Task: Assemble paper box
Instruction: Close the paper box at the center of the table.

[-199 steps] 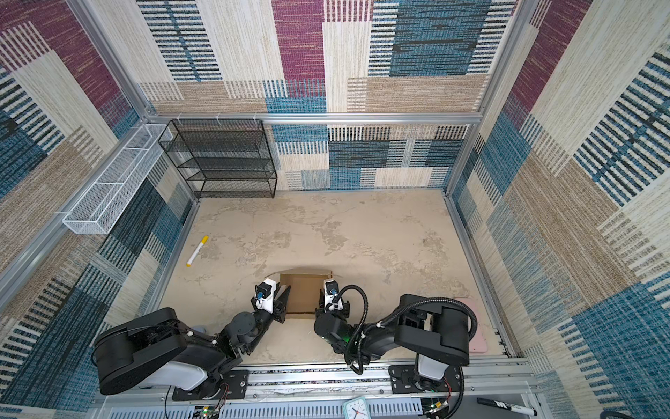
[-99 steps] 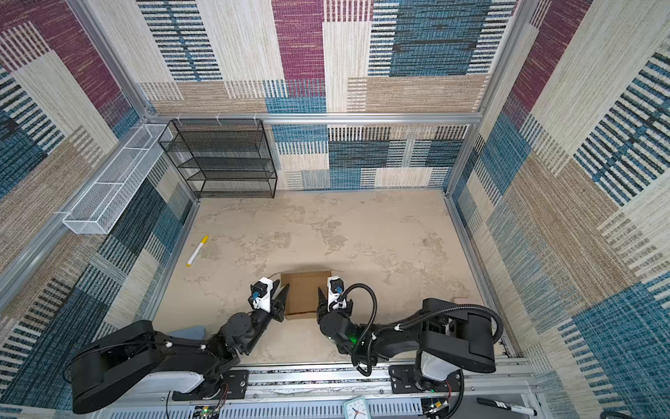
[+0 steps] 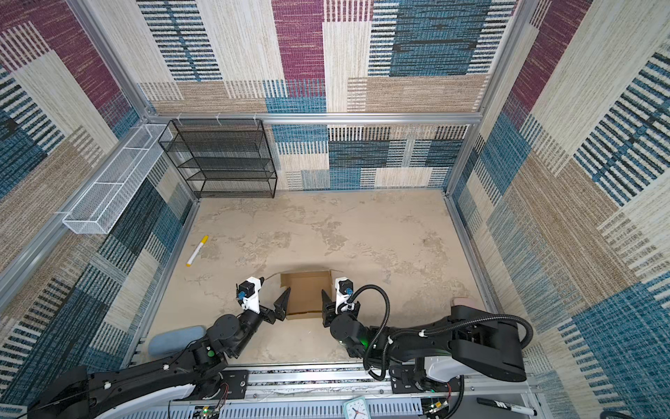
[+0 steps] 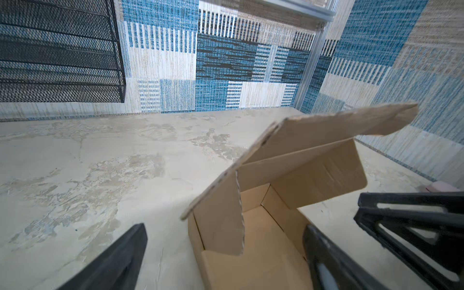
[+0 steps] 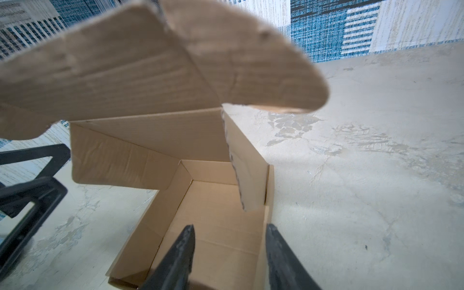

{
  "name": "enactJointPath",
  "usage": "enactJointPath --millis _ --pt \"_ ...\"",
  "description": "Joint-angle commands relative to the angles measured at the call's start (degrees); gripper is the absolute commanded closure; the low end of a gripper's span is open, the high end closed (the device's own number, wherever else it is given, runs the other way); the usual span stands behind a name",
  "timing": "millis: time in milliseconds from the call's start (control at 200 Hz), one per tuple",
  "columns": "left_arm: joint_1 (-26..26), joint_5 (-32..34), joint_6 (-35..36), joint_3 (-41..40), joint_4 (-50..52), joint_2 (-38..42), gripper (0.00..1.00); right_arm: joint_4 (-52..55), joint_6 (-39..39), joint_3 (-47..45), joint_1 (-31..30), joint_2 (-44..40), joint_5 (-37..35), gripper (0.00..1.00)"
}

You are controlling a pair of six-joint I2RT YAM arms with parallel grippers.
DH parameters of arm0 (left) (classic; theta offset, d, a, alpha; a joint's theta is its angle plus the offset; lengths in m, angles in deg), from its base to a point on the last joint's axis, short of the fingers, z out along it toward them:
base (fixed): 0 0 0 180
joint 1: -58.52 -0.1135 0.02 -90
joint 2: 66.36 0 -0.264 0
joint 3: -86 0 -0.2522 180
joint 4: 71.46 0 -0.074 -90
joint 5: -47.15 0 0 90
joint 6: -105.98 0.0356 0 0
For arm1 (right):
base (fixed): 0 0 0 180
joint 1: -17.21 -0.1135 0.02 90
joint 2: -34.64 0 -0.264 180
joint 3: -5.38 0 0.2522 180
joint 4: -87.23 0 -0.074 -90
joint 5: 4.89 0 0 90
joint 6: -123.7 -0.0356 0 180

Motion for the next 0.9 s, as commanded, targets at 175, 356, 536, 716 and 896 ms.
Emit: enactJointPath --millis 175,356,536,716,896 --pt "0.0 0.4 -14.0 4.3 30.0 20.3 0.01 12.2 -3.5 -3.2 -0.2 -15.0 1.3 0.50" --pt "-0.1 2.7 -21.0 12.4 45.5 27.7 0.01 23.2 -3.4 0.0 -0.2 -24.5 0.1 0.51" --pt "-0.1 -1.4 -19.5 26.9 54.4 13.4 0.01 30.7 -1.6 7.2 -0.2 -29.5 -0.6 0.50" --pt "-1.4 -2.2 -14.8 43.7 61.0 -2.3 0.01 34.5 0.8 18.0 1.7 -25.5 4.9 0.46" --pt "-12.4 -14.4 -14.2 56.1 66.2 -12.7 0.01 36.2 2.4 29.0 10.7 -18.8 23.0 0.45"
